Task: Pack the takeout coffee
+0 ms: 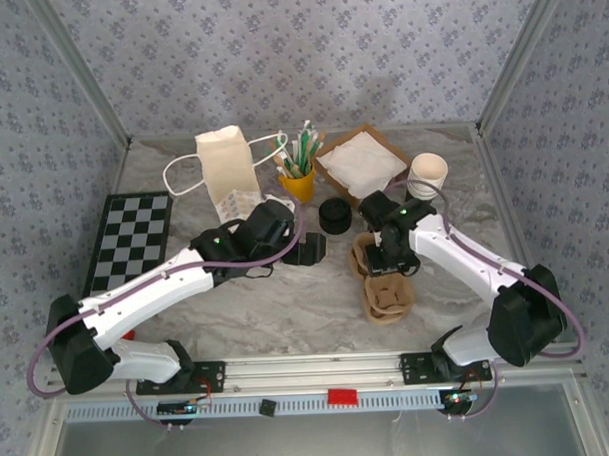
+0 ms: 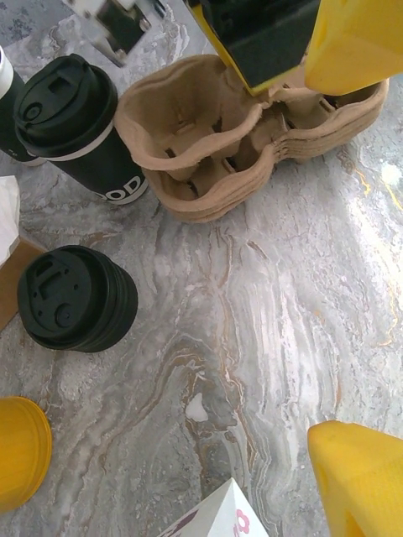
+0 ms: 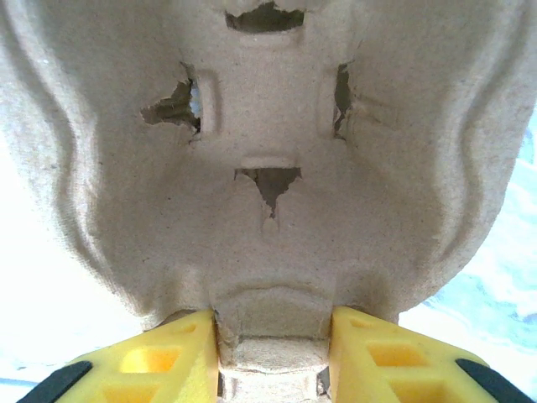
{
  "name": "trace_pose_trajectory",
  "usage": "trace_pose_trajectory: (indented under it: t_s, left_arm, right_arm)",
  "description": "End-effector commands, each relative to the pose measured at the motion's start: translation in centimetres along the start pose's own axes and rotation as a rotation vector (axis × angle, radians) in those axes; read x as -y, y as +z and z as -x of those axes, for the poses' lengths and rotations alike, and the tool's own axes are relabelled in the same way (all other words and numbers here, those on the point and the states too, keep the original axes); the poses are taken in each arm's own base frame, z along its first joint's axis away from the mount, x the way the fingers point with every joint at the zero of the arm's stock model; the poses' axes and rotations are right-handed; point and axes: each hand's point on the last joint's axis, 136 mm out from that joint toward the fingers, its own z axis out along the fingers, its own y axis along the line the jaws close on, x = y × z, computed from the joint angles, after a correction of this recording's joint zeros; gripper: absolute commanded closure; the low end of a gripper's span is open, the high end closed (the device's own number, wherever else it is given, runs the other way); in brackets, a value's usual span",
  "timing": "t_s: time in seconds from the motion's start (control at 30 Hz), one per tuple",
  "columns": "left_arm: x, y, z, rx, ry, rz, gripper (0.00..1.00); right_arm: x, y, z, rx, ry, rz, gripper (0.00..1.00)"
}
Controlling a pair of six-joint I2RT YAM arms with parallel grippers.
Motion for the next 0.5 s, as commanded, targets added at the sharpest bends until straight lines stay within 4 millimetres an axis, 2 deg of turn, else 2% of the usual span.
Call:
trace_pose_trajectory:
  t_s: [0.0, 0.2, 0.47]
  left_arm:
    - [0.6, -1.7, 0.9, 0.034, 0.002, -0.019, 0.0]
    - [0.1, -2.1, 0.7, 0.041, -0.002, -0.013, 0.0]
    - [-0.2, -2.6, 0.6, 0.047, 0.001, -0.009, 0.0]
  right_arm:
    - [0.5, -1.2, -0.2, -0.024, 0.043, -0.045, 0.64]
    - [-0.9, -0.2, 0.1, -0.046, 0.081, 0.003, 0.64]
    - [-1.3, 1.2, 0.4, -0.05, 0.107, 0.011, 0.63]
